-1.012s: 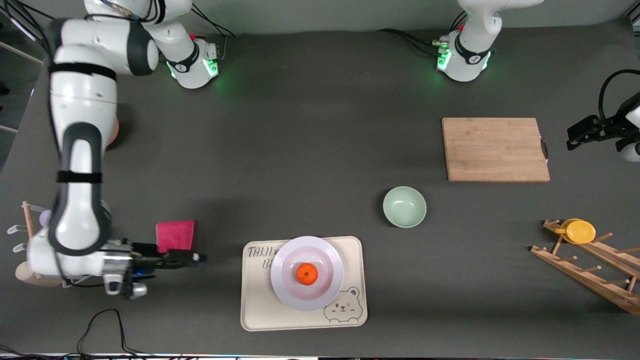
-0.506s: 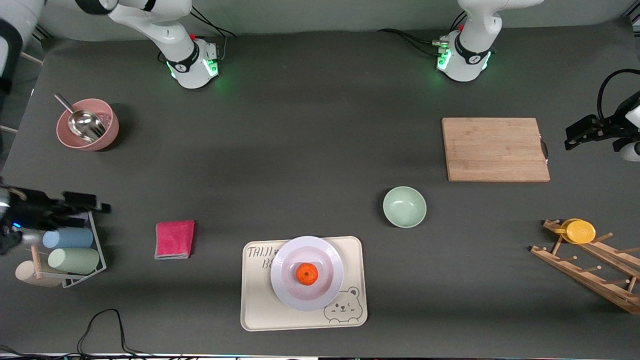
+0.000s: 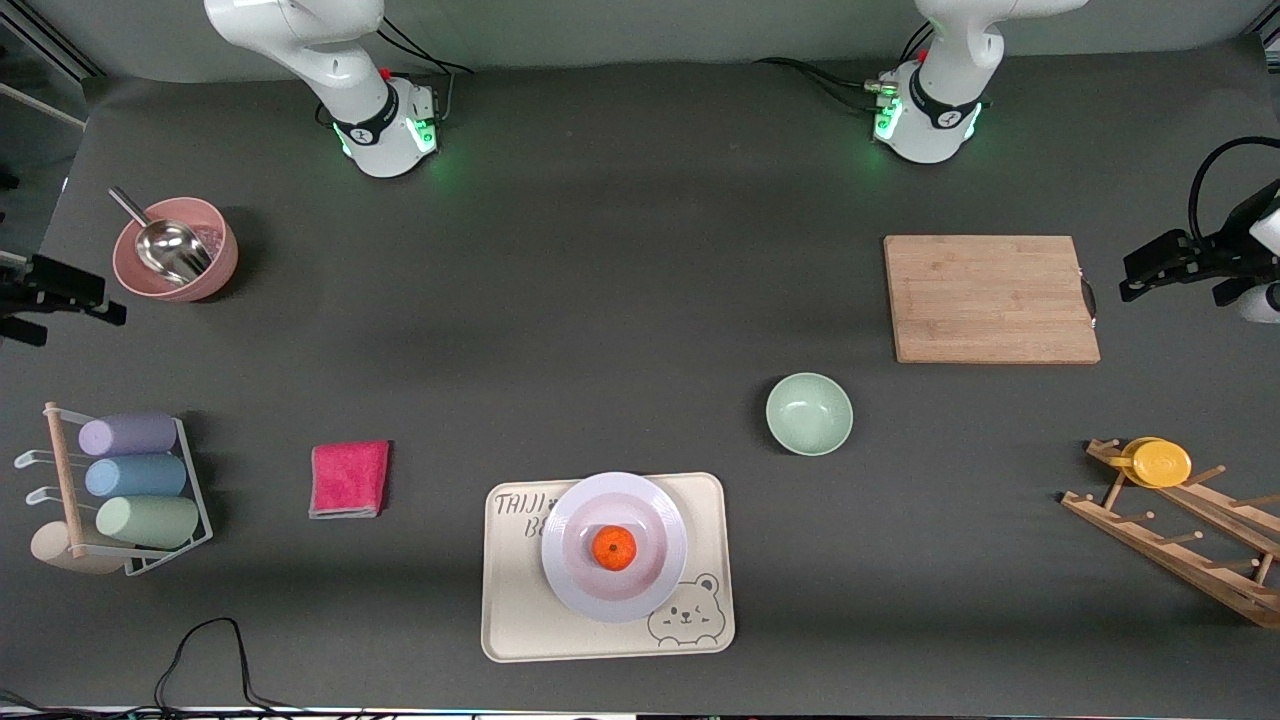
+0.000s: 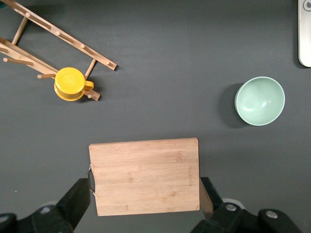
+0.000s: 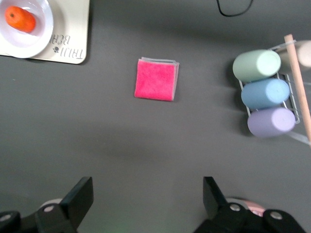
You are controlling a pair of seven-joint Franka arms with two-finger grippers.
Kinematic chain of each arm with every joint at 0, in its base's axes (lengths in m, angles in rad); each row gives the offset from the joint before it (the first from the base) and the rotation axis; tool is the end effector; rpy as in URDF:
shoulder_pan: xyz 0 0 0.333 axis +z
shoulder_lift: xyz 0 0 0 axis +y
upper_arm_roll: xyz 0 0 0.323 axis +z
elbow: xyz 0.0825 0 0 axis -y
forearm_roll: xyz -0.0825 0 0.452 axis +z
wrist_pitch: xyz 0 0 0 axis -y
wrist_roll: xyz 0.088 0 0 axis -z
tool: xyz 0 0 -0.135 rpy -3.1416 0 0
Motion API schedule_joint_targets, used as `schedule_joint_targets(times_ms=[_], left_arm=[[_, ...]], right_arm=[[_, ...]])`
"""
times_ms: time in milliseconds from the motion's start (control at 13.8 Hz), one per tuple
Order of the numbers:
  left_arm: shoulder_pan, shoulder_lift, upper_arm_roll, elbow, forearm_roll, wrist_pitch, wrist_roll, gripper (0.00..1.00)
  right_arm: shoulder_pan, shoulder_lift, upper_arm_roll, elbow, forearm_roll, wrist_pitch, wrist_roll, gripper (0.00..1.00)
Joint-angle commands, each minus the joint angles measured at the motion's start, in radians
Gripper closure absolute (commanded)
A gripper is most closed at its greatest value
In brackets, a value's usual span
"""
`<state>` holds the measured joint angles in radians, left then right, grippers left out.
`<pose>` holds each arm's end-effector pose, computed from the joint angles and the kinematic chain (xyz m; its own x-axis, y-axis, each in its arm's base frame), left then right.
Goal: Place orange and plate with both arms
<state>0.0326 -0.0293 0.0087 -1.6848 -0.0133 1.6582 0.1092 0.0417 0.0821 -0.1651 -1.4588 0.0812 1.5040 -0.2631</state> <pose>0.6183 0.0239 0.5675 0.9978 -0.0667 0.0041 -0.0667 -0.9977 0.0131 0.6377 -0.0635 0.6070 0.9894 0.1441 -0.0168 0.1425 -0.9870 -0.0746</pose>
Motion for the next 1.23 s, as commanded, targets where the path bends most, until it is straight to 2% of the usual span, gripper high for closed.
schedule_joint_targets(times_ms=[0, 434, 867, 1012, 1157], left_arm=[[0.003, -0.012, 0.002, -0.015, -0.016, 0.031, 0.017, 0.00], [0.033, 0.014, 0.004, -0.004, -0.062, 0.019, 0.020, 0.00], [0.030, -0.015, 0.001, -0.003, -0.013, -0.009, 0.030, 0.00], [0.021, -0.038, -0.006, -0.006, 0.042, -0.035, 0.032, 0.00], [0.021, -0.052, -0.006, -0.007, 0.058, -0.058, 0.033, 0.00]], right_arm=[[-0.040, -0.061, 0.088, -0.078, -0.054, 0.015, 0.094, 0.00], [-0.016, -0.042, 0.085, -0.104, -0.073, 0.088, 0.127, 0.00], [-0.014, -0.044, 0.079, -0.103, -0.077, 0.081, 0.128, 0.00], [-0.014, -0.044, 0.082, -0.101, -0.115, 0.079, 0.128, 0.00], [-0.016, -0.042, 0.081, -0.103, -0.115, 0.078, 0.128, 0.00]])
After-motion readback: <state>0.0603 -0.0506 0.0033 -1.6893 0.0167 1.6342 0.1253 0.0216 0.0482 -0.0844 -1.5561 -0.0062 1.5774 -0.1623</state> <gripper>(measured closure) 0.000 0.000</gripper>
